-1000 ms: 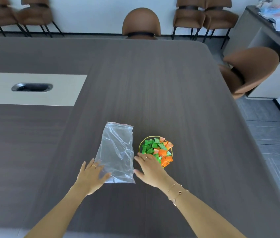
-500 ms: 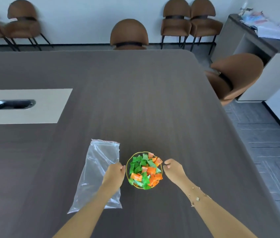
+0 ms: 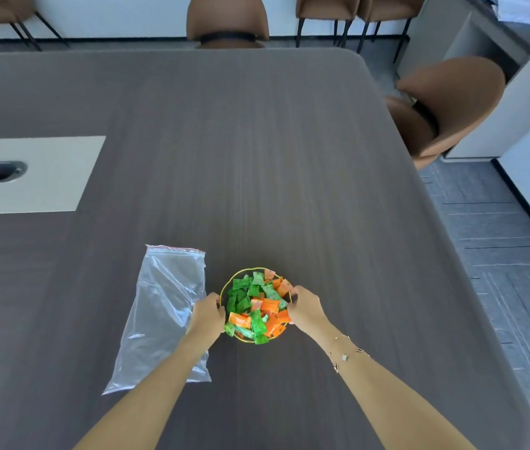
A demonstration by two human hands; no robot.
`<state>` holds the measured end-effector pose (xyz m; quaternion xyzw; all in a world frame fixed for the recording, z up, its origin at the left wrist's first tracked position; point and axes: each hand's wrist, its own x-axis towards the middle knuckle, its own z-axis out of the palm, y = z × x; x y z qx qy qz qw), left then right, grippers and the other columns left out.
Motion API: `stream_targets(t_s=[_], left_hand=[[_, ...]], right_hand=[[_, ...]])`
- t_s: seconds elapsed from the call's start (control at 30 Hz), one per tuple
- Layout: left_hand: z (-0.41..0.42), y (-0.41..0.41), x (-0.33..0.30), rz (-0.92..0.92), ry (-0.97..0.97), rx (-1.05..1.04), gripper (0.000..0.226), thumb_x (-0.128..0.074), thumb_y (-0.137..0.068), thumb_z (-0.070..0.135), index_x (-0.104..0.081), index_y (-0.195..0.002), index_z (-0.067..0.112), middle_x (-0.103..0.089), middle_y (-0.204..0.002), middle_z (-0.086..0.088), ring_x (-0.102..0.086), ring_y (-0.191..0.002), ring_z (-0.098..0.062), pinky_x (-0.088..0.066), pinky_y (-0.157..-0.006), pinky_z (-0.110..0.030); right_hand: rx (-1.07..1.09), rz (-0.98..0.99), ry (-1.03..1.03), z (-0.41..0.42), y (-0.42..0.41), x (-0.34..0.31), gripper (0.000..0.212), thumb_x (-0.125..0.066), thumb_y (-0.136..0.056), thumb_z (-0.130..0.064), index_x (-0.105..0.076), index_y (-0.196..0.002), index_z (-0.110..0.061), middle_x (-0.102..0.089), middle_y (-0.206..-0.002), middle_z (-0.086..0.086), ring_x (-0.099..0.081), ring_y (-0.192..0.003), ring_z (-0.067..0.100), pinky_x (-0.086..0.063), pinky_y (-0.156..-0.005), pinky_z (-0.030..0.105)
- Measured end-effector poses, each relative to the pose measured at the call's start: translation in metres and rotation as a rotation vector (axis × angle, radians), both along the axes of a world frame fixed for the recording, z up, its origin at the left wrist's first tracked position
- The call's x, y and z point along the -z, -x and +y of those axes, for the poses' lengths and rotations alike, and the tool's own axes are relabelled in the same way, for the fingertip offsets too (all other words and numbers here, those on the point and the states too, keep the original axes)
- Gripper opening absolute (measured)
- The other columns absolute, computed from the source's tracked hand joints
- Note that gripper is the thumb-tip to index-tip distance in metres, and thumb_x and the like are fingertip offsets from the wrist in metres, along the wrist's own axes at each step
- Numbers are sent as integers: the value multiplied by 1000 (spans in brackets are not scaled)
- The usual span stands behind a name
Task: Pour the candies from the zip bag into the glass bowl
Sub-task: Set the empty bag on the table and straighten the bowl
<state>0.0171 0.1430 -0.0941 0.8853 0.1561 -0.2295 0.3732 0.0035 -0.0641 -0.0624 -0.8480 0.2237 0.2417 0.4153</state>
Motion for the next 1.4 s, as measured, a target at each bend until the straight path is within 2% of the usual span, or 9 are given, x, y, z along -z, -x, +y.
stream_targets(t_s=[0.2, 0.33, 0.57, 0.73, 0.87, 1.1, 1.2, 1.3, 1.4], left_hand=[[-3, 5, -29, 33, 126, -2, 12, -45, -93, -2, -56, -98, -2, -58, -85, -15, -67, -82, -33, -63, -66, -42], [-1, -10, -52, -5, 164, -15, 11, -48, -92, -1, -58, -97, 2, -60, -87, -17, -66, -72, -29, -57, -43, -19], [-3, -71, -101, -153, 183, -17, 15, -53, -89, 2, -67, -90, -2, -64, -75, -16, -62, -53, -12, -49, -36, -11], [-5, -137, -122, -210, 183, -21, 18, -53, -88, 4, -68, -89, -7, -68, -80, -24, -63, -50, -13, -49, -38, -10], [-10, -199, -124, -203, 177, -22, 14, -55, -90, 8, -67, -92, 0, -69, -86, -23, -64, -50, -11, -50, -39, -11], [-22, -308, -94, -194, 111, -49, 19, -49, -94, 8, -66, -96, 2, -71, -95, -20, -66, -53, -15, -50, -39, -9], [-27, -348, -69, -182, 109, -50, 19, -50, -94, 10, -67, -95, 2, -72, -93, -19, -70, -58, -17, -52, -42, -12], [-31, -380, -40, -169, 110, -38, 18, -51, -94, 13, -68, -94, 5, -74, -91, -18, -73, -65, -18, -55, -48, -16], [-35, -398, -20, -162, 109, -35, 17, -51, -94, 12, -67, -93, 6, -74, -89, -18, -74, -66, -20, -57, -48, -16]], right_hand=[[11, -33, 25, 1, 6, -17, 13, -41, -93, -3, -49, -88, -12, -47, -70, -3, -44, -58, 4, -35, -44, 15], [-3, -78, 55, -1, -2, -39, 13, -41, -91, -1, -49, -86, -10, -48, -73, -1, -43, -57, 5, -34, -44, 17], [-12, -189, 76, -9, -62, -89, 12, -42, -88, -2, -49, -82, -8, -52, -84, 7, -51, -63, 18, -36, -44, 20], [-41, -198, 69, -17, -128, -104, 12, -42, -88, -3, -52, -87, -10, -54, -92, 8, -56, -78, 26, -42, -49, 21], [-39, -191, 48, -23, -193, -101, 12, -43, -88, -6, -54, -88, -10, -58, -93, 9, -62, -83, 29, -49, -65, 26], [-53, -195, 34, -31, -311, -69, 15, -45, -89, -5, -59, -94, -2, -60, -95, 11, -56, -80, 25, -43, -52, 23], [-28, -205, 28, -37, -352, -39, 22, -44, -88, -5, -61, -100, 1, -64, -98, 14, -58, -78, 24, -50, -60, 27], [-20, -193, 26, -43, -380, -12, 26, -42, -90, -5, -61, -106, -1, -62, -98, 12, -56, -80, 23, -44, -51, 20], [-10, -181, 14, -49, -397, 8, 25, -42, -89, -5, -63, -104, -3, -61, -98, 11, -58, -81, 25, -46, -58, 23]])
